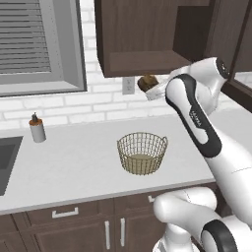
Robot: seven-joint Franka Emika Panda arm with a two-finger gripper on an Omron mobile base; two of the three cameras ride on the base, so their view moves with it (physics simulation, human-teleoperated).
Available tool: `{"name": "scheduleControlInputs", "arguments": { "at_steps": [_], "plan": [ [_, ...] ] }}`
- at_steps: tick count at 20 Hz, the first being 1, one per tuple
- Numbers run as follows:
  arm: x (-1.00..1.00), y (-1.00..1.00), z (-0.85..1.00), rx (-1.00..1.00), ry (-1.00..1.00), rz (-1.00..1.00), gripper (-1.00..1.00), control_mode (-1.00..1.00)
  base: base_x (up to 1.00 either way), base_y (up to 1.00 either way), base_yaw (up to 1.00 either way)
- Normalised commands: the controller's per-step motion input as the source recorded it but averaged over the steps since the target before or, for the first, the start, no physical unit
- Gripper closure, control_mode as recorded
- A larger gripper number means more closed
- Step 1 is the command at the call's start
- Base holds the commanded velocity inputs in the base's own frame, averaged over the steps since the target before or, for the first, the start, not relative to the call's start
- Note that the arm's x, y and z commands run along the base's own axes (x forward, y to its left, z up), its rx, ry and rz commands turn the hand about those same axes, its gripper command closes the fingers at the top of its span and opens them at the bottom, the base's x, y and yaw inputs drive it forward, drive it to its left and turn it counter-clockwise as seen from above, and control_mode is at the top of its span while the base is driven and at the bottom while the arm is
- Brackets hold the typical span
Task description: Open the cabinet, pick up the bread from the cabinet and place it in the basket. Then move the basket to the dining counter.
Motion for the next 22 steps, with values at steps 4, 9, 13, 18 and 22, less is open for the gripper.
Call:
{"name": "scheduleControlInputs", "arguments": {
  "at_steps": [4,9,13,18,22],
  "plan": [
    [-0.30,0.00,-0.29,-0.01,0.23,0.00,1.00,-1.00,0.00,0.00,0.00],
    [-0.01,0.00,-0.76,-0.09,0.10,0.00,1.00,-1.00,0.00,0.00,0.00],
    [0.00,0.00,-0.90,-0.11,0.09,0.00,1.00,-1.00,0.00,0.00,0.00],
    [0.12,0.00,-0.95,-0.08,0.24,0.00,1.00,-1.00,0.00,0.00,0.00],
    [0.09,0.00,-0.86,-0.07,0.23,0.00,1.00,-1.00,0.00,0.00,0.00]
  ]
}}
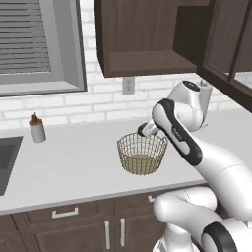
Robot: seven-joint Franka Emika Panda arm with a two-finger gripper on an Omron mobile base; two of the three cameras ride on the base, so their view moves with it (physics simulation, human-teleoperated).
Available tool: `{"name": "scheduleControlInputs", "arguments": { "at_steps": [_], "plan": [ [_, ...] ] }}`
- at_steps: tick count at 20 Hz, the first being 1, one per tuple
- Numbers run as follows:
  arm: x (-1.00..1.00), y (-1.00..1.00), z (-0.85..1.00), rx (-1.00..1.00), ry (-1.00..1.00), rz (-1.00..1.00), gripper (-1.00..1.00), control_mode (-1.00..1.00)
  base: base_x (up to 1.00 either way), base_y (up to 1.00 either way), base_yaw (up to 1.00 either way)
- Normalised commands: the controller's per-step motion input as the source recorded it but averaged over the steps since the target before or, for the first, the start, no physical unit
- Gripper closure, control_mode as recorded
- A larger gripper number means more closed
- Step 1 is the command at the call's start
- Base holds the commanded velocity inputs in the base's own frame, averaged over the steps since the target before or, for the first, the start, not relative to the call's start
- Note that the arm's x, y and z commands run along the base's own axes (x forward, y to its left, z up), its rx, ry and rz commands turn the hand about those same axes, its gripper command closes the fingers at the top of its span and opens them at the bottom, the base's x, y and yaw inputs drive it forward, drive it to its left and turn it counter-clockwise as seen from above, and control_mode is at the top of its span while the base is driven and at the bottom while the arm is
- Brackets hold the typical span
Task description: Open the cabinet, pick up the bread from the cabinet and place it in the basket. Then move the basket to the dining counter.
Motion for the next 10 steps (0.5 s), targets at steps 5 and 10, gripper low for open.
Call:
{"name": "scheduleControlInputs", "arguments": {
  "at_steps": [5,10],
  "plan": [
    [0.16,0.00,-0.79,-0.07,0.18,0.00,1.00,-1.00,0.00,0.00,0.00],
    [0.19,0.00,-0.57,-0.06,0.08,0.00,1.00,-1.00,0.00,0.00,0.00]
  ]
}}
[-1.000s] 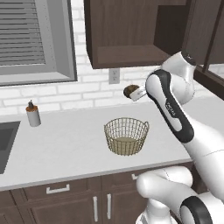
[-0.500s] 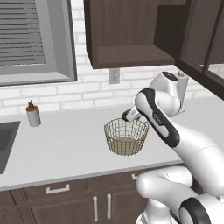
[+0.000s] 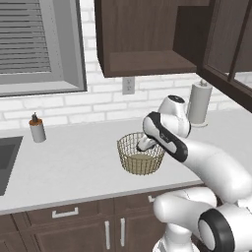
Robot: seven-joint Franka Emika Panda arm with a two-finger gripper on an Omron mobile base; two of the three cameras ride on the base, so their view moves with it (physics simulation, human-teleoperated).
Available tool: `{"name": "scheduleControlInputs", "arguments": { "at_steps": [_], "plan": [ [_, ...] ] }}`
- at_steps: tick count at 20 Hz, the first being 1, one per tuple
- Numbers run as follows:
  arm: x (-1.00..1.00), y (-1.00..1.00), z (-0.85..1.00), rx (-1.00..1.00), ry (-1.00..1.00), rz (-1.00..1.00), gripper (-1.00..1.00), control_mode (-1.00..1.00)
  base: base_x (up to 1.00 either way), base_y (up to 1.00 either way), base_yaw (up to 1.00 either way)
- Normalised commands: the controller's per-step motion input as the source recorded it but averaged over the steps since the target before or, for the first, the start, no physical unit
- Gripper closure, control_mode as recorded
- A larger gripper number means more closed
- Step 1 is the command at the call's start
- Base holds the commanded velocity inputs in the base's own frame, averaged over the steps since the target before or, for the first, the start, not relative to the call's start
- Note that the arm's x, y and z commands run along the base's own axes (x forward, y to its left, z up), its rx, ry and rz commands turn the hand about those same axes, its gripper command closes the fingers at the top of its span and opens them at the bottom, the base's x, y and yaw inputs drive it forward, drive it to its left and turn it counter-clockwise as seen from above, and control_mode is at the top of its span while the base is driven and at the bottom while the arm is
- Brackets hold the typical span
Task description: Open the cabinet, pick up the bread from the cabinet and place it in the basket. Then move the basket to the dining counter.
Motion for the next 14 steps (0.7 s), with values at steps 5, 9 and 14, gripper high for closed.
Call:
{"name": "scheduleControlInputs", "arguments": {
  "at_steps": [5,9,14],
  "plan": [
    [0.25,0.00,-0.38,-0.07,0.00,0.00,1.00,-1.00,0.00,0.00,0.00],
    [0.31,0.00,-0.47,-0.06,0.00,0.00,1.00,-1.00,0.00,0.00,0.00],
    [0.30,0.00,-0.49,-0.05,0.00,0.00,1.00,-1.00,0.00,0.00,0.00]
  ]
}}
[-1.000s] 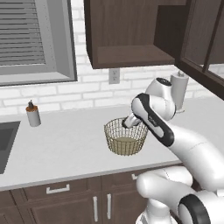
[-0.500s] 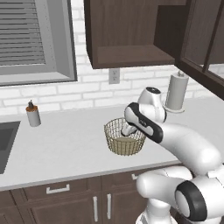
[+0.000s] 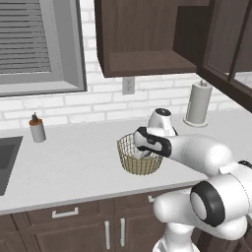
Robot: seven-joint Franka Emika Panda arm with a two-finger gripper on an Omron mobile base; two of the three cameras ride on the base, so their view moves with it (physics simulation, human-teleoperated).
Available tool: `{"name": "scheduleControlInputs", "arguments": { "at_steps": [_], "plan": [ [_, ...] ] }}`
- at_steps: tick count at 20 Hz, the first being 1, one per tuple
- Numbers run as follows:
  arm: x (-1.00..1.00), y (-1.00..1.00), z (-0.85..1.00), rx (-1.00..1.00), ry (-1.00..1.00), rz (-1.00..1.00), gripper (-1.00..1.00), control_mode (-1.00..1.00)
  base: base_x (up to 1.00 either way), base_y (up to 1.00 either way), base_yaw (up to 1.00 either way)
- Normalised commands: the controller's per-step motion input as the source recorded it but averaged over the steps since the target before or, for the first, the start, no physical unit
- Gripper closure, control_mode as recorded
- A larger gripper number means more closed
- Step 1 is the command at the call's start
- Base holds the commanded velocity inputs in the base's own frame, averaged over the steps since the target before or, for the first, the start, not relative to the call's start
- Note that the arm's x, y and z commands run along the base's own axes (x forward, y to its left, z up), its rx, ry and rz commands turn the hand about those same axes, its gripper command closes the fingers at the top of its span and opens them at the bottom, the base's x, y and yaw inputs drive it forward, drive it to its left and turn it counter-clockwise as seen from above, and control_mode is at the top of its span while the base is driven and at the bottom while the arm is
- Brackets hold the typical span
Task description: Open the cabinet, pick up the bread from the cabinet and place it in the basket. Then move the basket to the dining counter.
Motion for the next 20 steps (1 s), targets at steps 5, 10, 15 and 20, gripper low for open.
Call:
{"name": "scheduleControlInputs", "arguments": {
  "at_steps": [5,10,15,20],
  "plan": [
    [0.18,0.00,-0.14,0.00,0.00,0.00,1.00,-1.00,0.00,0.00,0.00],
    [0.28,0.00,-0.01,0.00,0.00,0.00,1.00,-1.00,0.00,0.00,0.00],
    [0.16,0.00,-0.19,-0.01,0.00,0.00,-1.00,-1.00,0.00,0.00,0.00],
    [0.00,0.00,-0.01,0.00,0.00,0.00,-1.00,-1.00,0.00,0.00,0.00]
  ]
}}
